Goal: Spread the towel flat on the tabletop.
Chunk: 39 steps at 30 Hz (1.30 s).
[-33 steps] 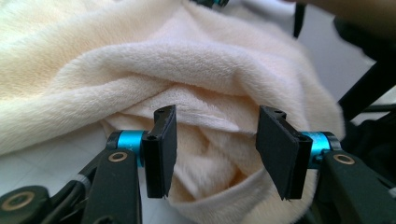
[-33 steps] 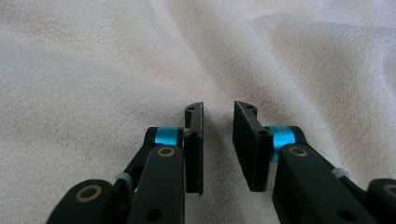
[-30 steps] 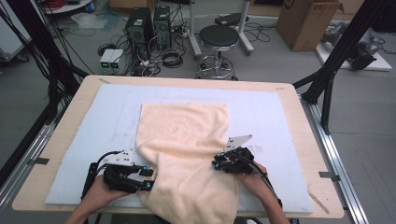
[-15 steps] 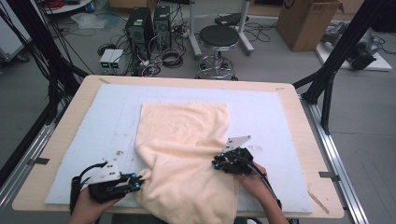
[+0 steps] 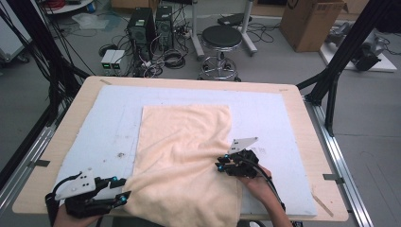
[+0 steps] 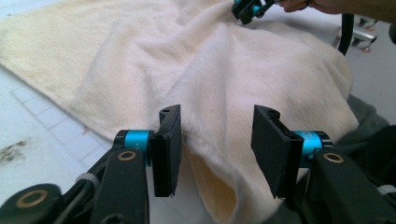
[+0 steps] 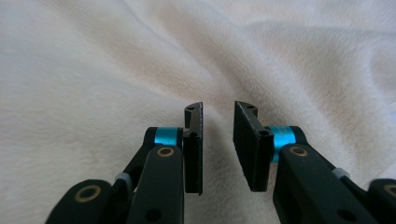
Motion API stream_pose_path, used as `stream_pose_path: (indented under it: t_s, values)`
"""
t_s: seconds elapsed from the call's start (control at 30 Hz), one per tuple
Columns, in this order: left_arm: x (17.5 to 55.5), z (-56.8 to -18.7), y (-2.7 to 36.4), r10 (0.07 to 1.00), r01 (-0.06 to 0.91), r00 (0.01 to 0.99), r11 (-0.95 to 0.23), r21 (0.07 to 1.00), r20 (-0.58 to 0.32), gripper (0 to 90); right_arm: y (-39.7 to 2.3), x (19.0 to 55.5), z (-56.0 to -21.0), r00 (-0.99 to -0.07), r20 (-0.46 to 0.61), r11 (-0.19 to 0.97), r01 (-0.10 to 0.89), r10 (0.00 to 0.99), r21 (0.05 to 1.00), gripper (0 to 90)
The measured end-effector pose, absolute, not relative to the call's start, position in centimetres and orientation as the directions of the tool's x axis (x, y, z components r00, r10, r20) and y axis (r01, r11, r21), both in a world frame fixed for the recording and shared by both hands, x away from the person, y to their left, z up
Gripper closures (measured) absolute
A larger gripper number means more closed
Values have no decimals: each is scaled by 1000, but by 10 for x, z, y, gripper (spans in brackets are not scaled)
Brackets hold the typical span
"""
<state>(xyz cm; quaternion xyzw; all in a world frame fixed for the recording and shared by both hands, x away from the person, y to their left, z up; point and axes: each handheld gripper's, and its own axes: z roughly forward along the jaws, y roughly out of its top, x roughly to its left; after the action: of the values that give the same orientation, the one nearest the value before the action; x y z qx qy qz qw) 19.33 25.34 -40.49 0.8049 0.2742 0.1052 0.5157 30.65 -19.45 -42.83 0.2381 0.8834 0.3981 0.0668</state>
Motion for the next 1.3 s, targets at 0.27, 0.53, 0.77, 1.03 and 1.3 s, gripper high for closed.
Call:
stream_pose_path:
  t_s: [0.27,0.53,0.77,1.03,1.3]
  values:
    - [222,-400,242,525,331,841,-309,891,-131,525,-192,284,-421,-924,121,563,320,361,762,626]
    - [241,-431,219,459,393,875,-490,778,-154,674,-174,269,-436,-956,143,654,281,258,702,554]
    - [240,-430,228,441,397,879,-461,794,-183,809,-172,266,-433,-963,99,672,247,251,698,844]
    - [239,-413,238,437,388,874,-369,844,-211,672,-185,261,-408,-963,97,607,236,253,759,834]
    - [242,-414,236,429,404,871,-346,847,-240,479,-182,261,-415,-960,137,593,259,244,763,594]
